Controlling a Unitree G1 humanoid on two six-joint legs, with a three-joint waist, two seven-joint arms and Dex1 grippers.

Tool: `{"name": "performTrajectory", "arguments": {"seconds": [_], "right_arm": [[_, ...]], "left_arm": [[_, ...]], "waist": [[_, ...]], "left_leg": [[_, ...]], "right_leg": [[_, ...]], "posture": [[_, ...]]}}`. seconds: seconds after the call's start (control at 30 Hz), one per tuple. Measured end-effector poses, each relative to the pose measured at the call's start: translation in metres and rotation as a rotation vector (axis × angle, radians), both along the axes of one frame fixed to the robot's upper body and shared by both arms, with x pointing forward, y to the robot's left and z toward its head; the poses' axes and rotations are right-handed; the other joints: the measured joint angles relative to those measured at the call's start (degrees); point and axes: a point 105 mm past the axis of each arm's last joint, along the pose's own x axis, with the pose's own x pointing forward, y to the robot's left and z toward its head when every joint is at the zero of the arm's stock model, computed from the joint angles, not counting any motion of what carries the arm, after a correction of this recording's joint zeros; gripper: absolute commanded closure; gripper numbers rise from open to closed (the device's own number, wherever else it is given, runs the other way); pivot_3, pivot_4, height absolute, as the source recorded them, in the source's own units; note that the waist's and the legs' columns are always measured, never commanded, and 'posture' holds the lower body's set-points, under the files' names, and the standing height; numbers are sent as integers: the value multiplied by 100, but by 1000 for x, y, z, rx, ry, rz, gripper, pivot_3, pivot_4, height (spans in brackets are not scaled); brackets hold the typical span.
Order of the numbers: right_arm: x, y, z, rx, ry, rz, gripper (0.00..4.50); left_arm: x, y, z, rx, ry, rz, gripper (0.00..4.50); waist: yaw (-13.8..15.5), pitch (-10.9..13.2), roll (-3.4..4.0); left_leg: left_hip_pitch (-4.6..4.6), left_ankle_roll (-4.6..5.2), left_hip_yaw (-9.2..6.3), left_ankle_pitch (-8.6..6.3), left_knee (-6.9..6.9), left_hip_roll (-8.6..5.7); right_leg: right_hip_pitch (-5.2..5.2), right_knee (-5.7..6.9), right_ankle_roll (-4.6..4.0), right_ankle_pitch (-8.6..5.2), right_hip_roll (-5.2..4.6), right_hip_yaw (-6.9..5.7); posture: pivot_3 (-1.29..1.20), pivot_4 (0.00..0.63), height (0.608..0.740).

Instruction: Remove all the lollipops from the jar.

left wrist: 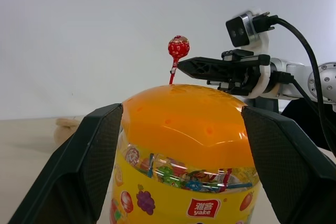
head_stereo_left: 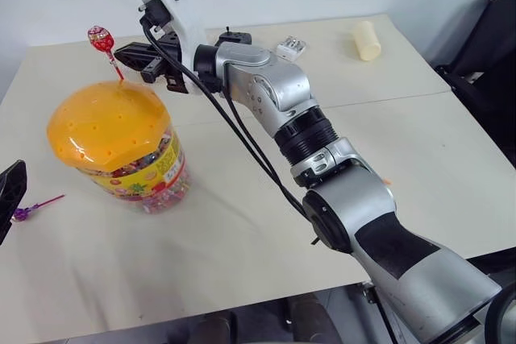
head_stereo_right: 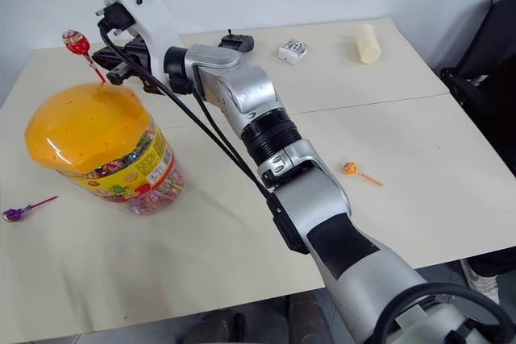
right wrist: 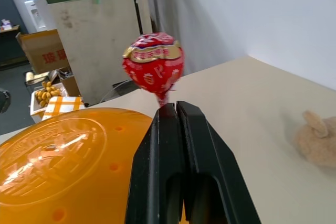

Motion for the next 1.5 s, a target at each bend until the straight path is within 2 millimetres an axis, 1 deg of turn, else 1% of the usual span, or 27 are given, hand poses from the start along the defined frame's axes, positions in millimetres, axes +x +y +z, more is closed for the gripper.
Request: {"name": "performTrajectory", "arguments": {"seconds": [0.1, 0.23, 0.3, 0.4, 0.57, 0.77, 0.9, 1.0, 1.13, 1.17, 1.2, 1.23, 1.4, 1.5], "right_arm": [[-3, 1, -2, -9, 9, 34, 3588], [-8, 1, -3, -26, 3, 84, 2118], [-11, 2, -5, -37, -2, 109, 1469], [-13, 3, -3, -44, -13, 122, 1469], [-14, 9, 8, -49, -45, 95, 1469], [0, 7, -2, -59, -7, 16, 1469], [2, 8, 0, -56, -17, -10, 1469], [6, 8, 6, -38, -39, -42, 2098], [12, 6, 5, -12, -16, -70, 3444], [12, 6, 6, -11, -19, -70, 3908], [12, 6, 7, -10, -23, -69, 4130], [11, 7, 9, -7, -26, -66, 4476], [8, 7, 13, 26, -16, -40, 4476], [3, 6, 20, 76, -15, 9, 4476]], "left_arm": [[-1, 0, -1, 1, 6, 1, 654], [-1, 0, -2, 2, 11, 1, 654], [-1, 0, -2, 2, 12, 1, 654], [-1, -1, -1, 2, 7, -1, 654], [1, -2, 1, 1, -4, -11, 654], [1, -3, 1, 1, -3, -11, 654], [2, -4, 2, 4, -5, -10, 654], [1, -6, 4, 14, -10, -13, 654], [1, -8, 5, 18, -13, -11, 654], [2, -8, 5, 18, -13, -10, 654], [2, -8, 5, 18, -13, -10, 654], [2, -8, 5, 18, -13, -10, 654], [2, -7, 6, 15, -13, -6, 654], [1, -8, 6, 12, -15, -8, 654]], "waist": [[0, 0, 0], [0, 0, 0], [0, 0, 1], [1, 0, 1], [1, 0, 0], [-2, 0, 0], [-5, 1, 1], [0, 0, 0], [0, 0, 0], [-2, 1, 1], [-2, 1, 1], [-1, 1, 1], [6, 0, 0], [5, 0, 0]], "left_leg": [[0, 0, 0, 0, 0, 0], [0, 0, 0, 0, 0, 1], [0, 0, 0, 0, 0, 1], [0, 0, 0, 0, 0, 0], [0, -1, 0, -1, 0, 2], [0, -1, 1, -1, 0, 1], [0, -2, 1, -1, -1, 1], [0, -1, 1, -1, -1, 1], [0, -2, 1, -1, -1, 1], [0, -2, 1, -1, -1, 2], [0, -2, 1, -1, -1, 2], [0, -2, 1, -1, -1, 3], [0, -2, 1, -1, 0, 2], [0, -1, 0, -1, 0, 2]], "right_leg": [[0, 0, 0, 0, 0, 0], [0, 0, 0, 0, 0, 1], [0, 0, 0, 0, 1, 0], [0, 0, 0, 0, 0, 1], [-1, 0, -1, -1, 1, 0], [-1, 1, -2, -1, 0, 1], [-1, 1, -2, -1, 1, 1], [-1, 1, -2, -1, 0, 1], [-1, 1, -2, -1, 1, 2], [-1, 1, -2, -1, 2, 2], [-1, 1, -2, -1, 2, 2], [-1, 1, -2, -1, 2, 2], [0, 3, -2, -1, 1, 2], [0, 2, -2, -1, 1, 2]], "posture": [[0, 150, 740], [0, 150, 740], [0, 150, 740], [0, 150, 740], [0, 150, 740], [0, 150, 740], [0, 150, 740], [0, 150, 740], [0, 150, 740], [0, 150, 740], [0, 150, 740], [0, 150, 740], [0, 150, 740], [0, 150, 740]]}}
